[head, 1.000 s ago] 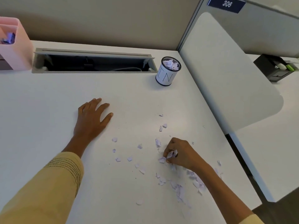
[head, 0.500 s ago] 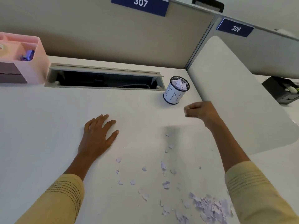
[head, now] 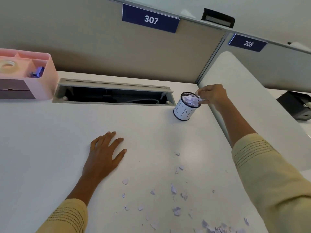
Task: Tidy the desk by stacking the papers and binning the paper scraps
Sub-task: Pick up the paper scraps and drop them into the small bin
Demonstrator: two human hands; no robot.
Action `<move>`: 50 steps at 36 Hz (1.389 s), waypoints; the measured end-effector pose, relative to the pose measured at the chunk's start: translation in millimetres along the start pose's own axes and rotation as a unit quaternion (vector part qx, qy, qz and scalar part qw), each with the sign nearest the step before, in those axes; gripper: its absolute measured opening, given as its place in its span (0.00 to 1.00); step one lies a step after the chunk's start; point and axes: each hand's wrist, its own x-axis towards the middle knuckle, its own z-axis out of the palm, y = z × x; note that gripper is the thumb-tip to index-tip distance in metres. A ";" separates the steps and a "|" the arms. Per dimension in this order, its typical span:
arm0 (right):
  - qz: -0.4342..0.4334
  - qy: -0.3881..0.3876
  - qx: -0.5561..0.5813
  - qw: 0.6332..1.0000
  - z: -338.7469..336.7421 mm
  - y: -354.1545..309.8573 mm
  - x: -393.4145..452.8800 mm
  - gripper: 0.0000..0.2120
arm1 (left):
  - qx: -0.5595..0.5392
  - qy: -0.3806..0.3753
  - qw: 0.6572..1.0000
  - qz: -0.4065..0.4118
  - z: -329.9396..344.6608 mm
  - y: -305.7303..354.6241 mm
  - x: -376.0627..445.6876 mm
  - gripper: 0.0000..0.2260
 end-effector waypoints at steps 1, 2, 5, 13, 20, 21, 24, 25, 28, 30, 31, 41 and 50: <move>-0.010 -0.004 -0.001 1.000 -3.5 1.1 -9.1 0.07 | 0.001 0.000 1.000 0.002 0.2 -0.4 -0.2 0.30; -0.017 -0.009 -0.003 1.000 -8.3 2.9 -20.0 0.05 | 0.002 0.001 1.000 0.005 0.5 -1.1 -0.4 0.30; -0.018 -0.034 0.014 0.999 -24.7 19.9 -56.7 0.04 | 0.002 0.008 1.000 0.010 1.4 -2.0 -0.9 0.29; 0.106 -0.132 -0.164 0.972 -74.1 120.9 -186.7 0.16 | 0.005 0.023 1.000 0.020 2.6 -2.3 -1.1 0.26; 0.212 -0.178 -0.274 0.921 -96.8 200.9 -278.6 0.50 | 0.012 0.027 0.999 0.026 4.6 -3.6 -0.9 0.27; 0.216 -0.179 -0.276 0.919 -96.3 206.4 -285.9 0.52 | 0.013 0.028 0.999 0.026 4.6 -3.8 -0.9 0.27; 0.218 -0.166 -0.278 0.921 -87.0 209.7 -300.0 0.46 | 0.013 0.029 0.999 0.030 5.0 -4.3 -0.9 0.26; 0.221 -0.157 -0.271 0.924 -83.1 210.0 -302.0 0.41 | 0.013 0.031 0.999 0.032 5.2 -4.3 -1.0 0.25; 0.226 -0.140 -0.239 0.934 -72.4 210.5 -303.2 0.31 | 0.014 0.036 0.999 0.036 6.2 -5.1 -1.0 0.23; 0.210 -0.133 -0.225 0.942 -64.1 208.8 -301.6 0.27 | 0.011 0.038 0.999 0.038 6.6 -5.2 -0.8 0.22; 0.195 -0.130 -0.225 0.946 -60.1 207.4 -300.0 0.24 | 0.009 0.038 0.998 0.038 6.4 -5.1 -0.6 0.22; 0.123 -0.107 -0.170 0.972 -26.1 188.4 -257.0 0.06 | 0.006 0.034 0.999 0.026 3.1 -2.5 -1.2 0.25; 0.082 -0.076 -0.055 0.992 -14.1 137.6 -184.5 0.07 | 0.004 0.018 1.000 0.019 -0.3 0.8 -2.3 0.26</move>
